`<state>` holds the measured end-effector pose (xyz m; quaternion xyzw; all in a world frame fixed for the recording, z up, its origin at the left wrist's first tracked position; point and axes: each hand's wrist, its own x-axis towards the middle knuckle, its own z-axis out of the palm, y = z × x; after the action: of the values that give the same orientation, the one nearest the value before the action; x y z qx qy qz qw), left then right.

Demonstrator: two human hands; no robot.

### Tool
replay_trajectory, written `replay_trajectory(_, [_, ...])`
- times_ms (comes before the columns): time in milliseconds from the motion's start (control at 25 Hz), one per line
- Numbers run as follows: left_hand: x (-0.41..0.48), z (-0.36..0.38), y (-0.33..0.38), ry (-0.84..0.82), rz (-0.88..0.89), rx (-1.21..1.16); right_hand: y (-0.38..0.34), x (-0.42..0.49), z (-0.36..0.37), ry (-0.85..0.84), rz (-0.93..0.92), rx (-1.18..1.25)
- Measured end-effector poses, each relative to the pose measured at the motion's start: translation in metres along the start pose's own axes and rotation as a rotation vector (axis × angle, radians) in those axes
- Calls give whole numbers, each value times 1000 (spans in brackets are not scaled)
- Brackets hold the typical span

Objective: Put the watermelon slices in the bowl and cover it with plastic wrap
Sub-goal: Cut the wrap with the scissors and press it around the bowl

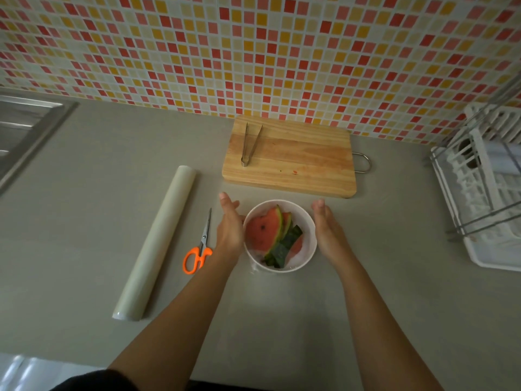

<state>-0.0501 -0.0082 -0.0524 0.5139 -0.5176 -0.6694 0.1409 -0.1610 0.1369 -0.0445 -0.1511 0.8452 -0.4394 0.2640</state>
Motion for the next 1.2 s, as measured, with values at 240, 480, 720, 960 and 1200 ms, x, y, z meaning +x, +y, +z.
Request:
replay_trajectory(240, [-30, -17, -36, -82, 139, -177, 11, -18, 8, 69, 15, 58])
replay_trajectory(480, [-18, -21, -47, -50, 290, -164, 23, -9, 9, 317, -13, 84])
replay_trajectory(720, [-15, -3, -37, -296, 256, -241, 25, 8, 41, 111, 138, 617])
replay_trajectory(960, [-6, 12, -23, -245, 144, -267, 32, 6, 51, 247, 282, 694])
replay_trajectory(1200, [-6, 18, -10, -197, -1, -142, 29, 2, 54, 253, 347, 799])
